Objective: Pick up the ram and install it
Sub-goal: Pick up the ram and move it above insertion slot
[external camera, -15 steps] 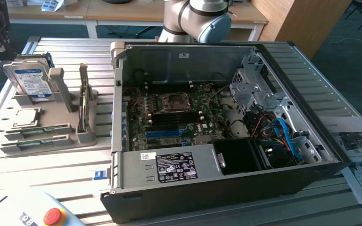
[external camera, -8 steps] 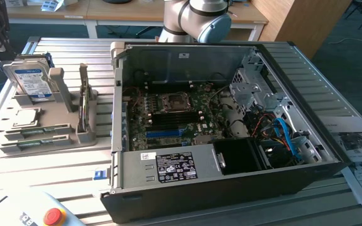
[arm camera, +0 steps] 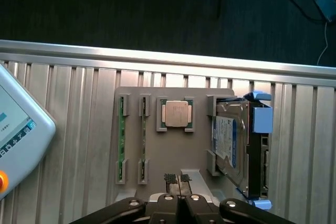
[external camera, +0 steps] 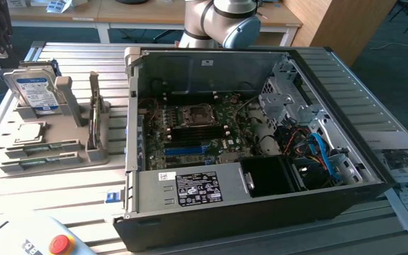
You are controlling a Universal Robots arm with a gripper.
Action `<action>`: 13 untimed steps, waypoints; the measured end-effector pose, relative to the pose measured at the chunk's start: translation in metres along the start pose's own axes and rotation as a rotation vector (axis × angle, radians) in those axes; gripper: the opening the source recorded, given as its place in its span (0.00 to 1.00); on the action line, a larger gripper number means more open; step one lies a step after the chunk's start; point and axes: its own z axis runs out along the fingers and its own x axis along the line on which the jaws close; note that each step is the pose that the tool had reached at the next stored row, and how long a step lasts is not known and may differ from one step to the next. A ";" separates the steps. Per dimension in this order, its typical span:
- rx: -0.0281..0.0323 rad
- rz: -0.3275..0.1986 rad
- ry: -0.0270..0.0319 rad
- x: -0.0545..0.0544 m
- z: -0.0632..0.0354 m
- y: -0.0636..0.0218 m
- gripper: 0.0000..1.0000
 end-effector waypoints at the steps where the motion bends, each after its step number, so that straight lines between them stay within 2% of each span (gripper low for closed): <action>1: 0.0001 0.000 0.0000 0.000 0.0001 0.0000 0.11; 13: 0.0001 0.000 0.0000 0.000 0.0020 0.0000 0.11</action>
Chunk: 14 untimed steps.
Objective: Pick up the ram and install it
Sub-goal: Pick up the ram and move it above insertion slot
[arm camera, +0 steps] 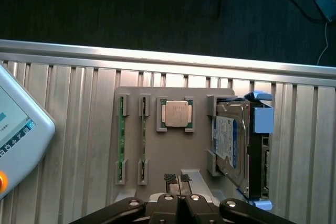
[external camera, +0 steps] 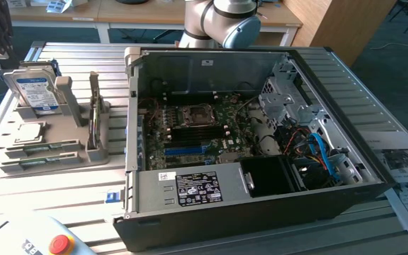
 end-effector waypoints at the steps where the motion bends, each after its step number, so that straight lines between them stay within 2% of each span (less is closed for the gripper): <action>1: 0.0001 0.000 0.0000 0.000 0.0004 0.0000 0.11; 14: 0.0000 0.000 0.0000 0.000 0.0052 -0.0001 0.11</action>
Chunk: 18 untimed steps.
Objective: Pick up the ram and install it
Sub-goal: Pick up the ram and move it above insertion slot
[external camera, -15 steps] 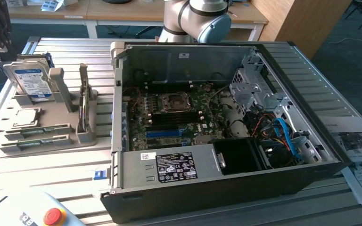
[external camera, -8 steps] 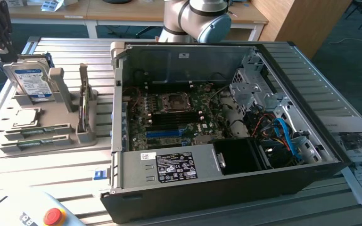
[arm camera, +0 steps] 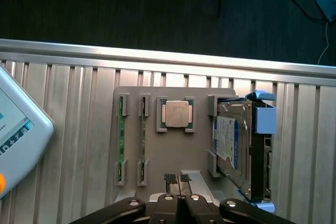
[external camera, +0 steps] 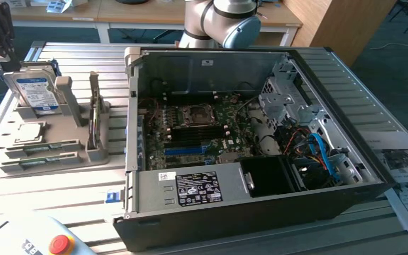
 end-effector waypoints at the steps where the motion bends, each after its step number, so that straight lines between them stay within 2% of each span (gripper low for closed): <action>1: 0.0000 0.000 0.0001 0.000 0.0009 0.0000 0.11; 18: -0.0001 0.000 0.0002 0.000 0.0112 -0.0004 0.11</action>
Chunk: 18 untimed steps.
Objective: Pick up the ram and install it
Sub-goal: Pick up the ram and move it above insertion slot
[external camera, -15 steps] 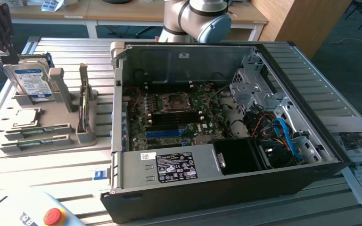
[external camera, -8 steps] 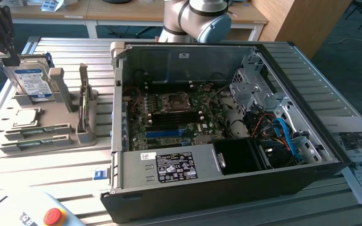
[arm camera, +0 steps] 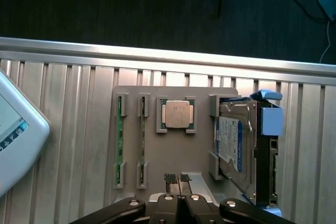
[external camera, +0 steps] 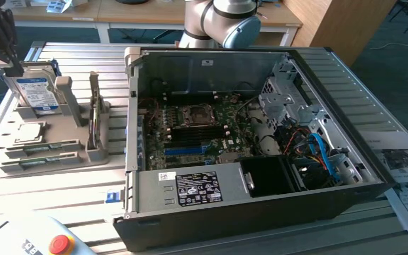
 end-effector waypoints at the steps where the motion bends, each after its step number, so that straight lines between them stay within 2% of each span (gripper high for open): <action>1: 0.0000 0.000 -0.0001 0.000 0.0007 0.0000 0.11; 18: 0.0000 0.000 0.0009 0.000 0.0198 -0.0006 0.11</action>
